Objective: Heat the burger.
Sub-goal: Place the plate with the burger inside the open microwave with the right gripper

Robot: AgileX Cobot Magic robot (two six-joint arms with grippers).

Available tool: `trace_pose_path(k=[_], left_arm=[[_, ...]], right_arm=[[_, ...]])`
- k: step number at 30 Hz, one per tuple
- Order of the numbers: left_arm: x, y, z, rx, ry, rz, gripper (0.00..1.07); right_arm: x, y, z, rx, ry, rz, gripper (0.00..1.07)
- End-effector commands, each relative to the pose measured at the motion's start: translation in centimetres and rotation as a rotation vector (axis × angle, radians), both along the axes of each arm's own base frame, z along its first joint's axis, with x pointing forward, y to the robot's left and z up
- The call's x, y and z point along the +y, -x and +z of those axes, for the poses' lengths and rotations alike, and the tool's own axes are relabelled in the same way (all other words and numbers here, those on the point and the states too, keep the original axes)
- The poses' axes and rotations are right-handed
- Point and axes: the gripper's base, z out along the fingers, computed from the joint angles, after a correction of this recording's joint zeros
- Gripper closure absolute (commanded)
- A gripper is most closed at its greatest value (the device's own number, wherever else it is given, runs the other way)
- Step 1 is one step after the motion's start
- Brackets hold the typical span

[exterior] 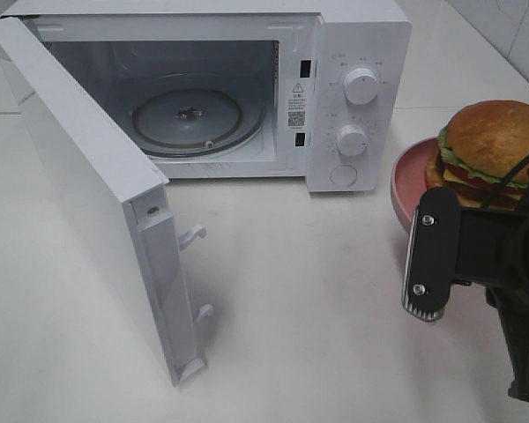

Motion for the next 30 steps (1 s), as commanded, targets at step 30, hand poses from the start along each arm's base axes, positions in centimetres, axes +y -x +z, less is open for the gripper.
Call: trace_pose_path(k=[30], left_arm=[[0.0,0.0,0.1,-0.016,0.006,-0.005,0.09]], right_arm=[[1.9,-1.0,0.3,-0.024,0.074,0.562,1.07]])
